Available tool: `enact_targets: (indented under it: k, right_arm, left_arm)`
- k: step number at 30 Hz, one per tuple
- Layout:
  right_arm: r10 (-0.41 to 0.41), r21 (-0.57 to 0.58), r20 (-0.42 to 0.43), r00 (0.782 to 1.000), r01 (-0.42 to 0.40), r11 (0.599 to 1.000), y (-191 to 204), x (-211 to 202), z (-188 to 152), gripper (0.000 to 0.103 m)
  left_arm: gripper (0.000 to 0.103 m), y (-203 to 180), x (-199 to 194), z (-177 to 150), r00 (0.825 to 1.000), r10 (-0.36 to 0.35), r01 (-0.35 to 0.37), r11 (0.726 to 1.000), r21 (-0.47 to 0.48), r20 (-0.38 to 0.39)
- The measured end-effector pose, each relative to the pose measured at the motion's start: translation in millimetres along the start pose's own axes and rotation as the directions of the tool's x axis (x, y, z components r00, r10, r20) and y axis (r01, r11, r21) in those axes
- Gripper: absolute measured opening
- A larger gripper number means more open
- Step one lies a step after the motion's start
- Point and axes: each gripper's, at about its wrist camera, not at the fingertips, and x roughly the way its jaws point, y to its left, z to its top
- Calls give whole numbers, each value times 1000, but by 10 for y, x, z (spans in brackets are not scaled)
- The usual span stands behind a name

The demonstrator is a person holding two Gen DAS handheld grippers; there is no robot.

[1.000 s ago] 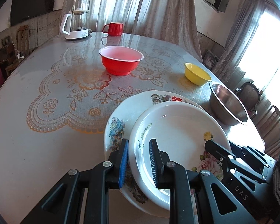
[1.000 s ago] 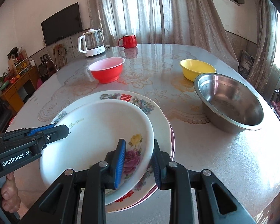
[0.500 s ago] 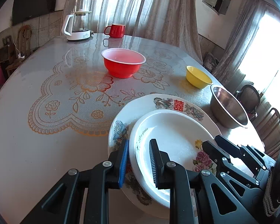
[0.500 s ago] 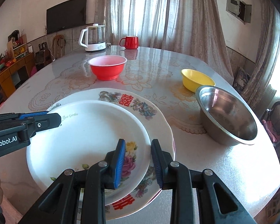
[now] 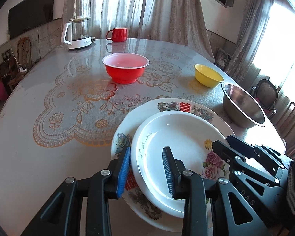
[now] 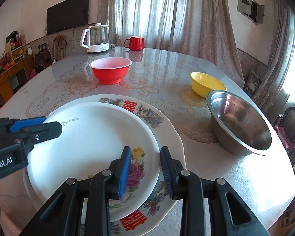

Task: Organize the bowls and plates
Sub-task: 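Lower the pink-rose plate onto the red-character plate and open the right tool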

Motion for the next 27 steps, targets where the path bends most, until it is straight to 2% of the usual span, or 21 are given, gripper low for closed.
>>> enact_targets:
  k: [3,8,16,22,27]
  right_arm:
    - [68,69,-12,998,-68,995,-116,-34,-1,31]
    - [91,97,-1,996,-91,991,-159,-97,-40,33]
    - [82,90,-5,997,-81,993,-124,-142,-68,34]
    - [11,-20,-14,1000,-11,1000,36,-151,-101,34]
    - [63,43,-24,998,-62,997,-53,-211,-119,34]
  left_arm:
    - [34,6,-9,-6,1000,-2,2,1000,-4,-2]
    - [37,-41,-86,-31,1000,-8,8,1000,15,18]
    - [41,-128,-184,-66,999,-3,2,999,43,36]
    - [40,-130,-191,-132,999,20,-21,999,45,26]
    - [41,-149,-278,-170,999,22,-25,998,51,49]
